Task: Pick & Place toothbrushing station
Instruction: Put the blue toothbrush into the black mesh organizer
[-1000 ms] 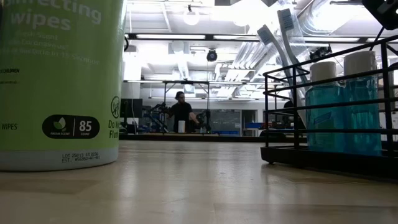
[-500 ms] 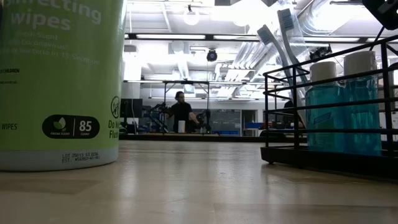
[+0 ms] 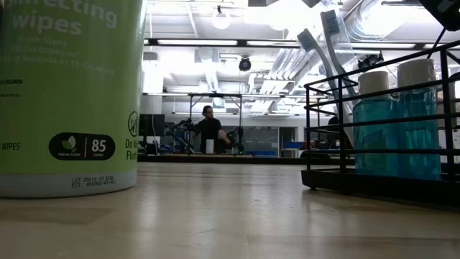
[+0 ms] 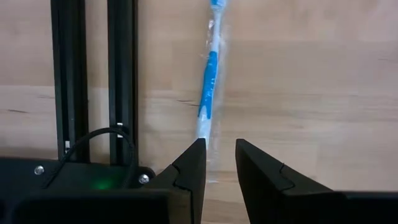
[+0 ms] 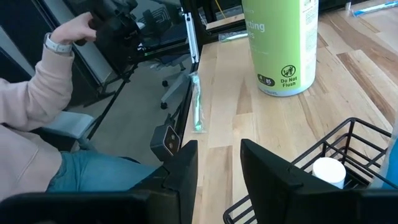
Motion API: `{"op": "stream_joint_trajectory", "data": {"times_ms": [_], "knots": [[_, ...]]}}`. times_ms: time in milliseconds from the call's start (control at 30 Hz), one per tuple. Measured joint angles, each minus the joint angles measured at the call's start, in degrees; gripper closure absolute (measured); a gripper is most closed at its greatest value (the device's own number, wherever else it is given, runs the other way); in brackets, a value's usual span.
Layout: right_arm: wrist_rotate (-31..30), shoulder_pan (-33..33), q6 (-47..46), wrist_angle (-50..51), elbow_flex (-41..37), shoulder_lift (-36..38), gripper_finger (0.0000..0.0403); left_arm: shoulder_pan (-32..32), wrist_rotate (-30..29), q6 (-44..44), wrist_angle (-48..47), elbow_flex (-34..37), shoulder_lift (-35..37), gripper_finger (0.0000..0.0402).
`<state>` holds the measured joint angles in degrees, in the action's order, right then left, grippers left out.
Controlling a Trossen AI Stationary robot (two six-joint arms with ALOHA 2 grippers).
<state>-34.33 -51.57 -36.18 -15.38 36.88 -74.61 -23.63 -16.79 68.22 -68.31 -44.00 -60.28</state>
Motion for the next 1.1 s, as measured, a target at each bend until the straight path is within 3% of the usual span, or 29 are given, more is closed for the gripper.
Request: {"op": "stream_joint_trajectory", "data": {"times_ms": [267,1100], "knots": [[0.02,0.00,-0.24,-0.02,0.02,0.00,0.0290,0.02,-1.55,-0.74,-0.35,0.03,-3.70,0.0321],[0.17,-0.02,-1.69,-0.02,0.02,0.00,0.0290,0.19,-2.09,0.33,2.19,6.46,-3.79,0.0321]]}}
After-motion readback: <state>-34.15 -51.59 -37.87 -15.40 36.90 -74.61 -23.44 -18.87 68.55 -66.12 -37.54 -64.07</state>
